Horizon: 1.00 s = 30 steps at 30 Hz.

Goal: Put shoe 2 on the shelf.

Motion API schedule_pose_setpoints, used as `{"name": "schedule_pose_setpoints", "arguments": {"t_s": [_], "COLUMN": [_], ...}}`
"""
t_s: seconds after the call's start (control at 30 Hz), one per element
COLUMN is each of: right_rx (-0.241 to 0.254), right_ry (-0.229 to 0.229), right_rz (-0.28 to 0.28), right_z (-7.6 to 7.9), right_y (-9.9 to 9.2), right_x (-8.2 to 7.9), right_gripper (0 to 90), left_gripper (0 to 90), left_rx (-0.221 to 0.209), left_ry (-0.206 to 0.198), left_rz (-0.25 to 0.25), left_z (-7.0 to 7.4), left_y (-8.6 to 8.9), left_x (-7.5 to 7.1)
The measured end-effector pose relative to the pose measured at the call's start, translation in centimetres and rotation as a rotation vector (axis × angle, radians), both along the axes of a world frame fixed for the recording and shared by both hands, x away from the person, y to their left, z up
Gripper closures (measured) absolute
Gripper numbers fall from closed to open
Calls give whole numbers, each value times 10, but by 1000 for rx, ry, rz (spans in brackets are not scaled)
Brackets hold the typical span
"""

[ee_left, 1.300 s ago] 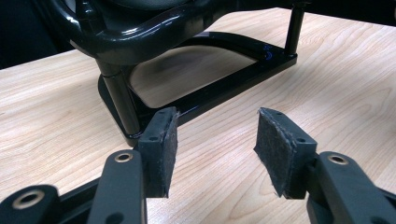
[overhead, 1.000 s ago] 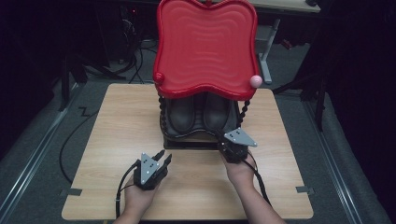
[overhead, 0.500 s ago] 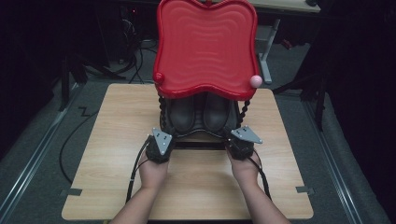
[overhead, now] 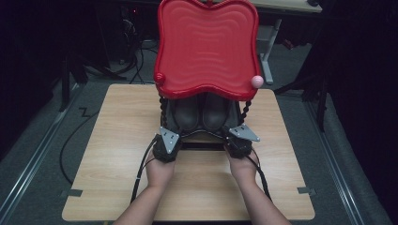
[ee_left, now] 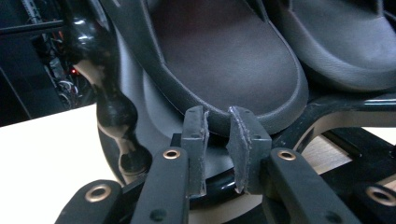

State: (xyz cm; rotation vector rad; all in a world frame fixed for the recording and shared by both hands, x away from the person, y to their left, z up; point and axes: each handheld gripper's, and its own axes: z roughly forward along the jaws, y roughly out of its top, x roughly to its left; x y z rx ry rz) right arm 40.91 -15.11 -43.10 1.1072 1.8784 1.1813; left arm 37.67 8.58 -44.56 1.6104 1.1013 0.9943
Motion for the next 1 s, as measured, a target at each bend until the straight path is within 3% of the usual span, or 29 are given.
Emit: {"name": "schedule_pose_setpoints", "arguments": {"t_s": [0.27, 0.53, 0.63, 0.83, 1.0], "right_rx": [9, 73, 62, 8, -11], "right_ry": [-5, -28, -34, 7, 57], "right_rz": [7, 54, 65, 75, 32], "right_z": [2, 3, -4, -23, -34], "right_y": [-3, -23, -32, -59, -90], "right_x": [-3, -28, -38, -54, -66], "right_gripper": [808, 615, 554, 432, 363], "left_gripper": [703, 590, 556, 480, 446], "left_rx": [-16, -21, -11, -27, 29], "left_ry": [-2, -8, 25, 110, 169], "left_rz": [-6, -42, -41, -34, -23], "left_z": [1, -5, -11, -25, -32], "left_y": [6, 27, 41, 80, 109], "left_x": [-6, -34, -46, -73, -91]}}
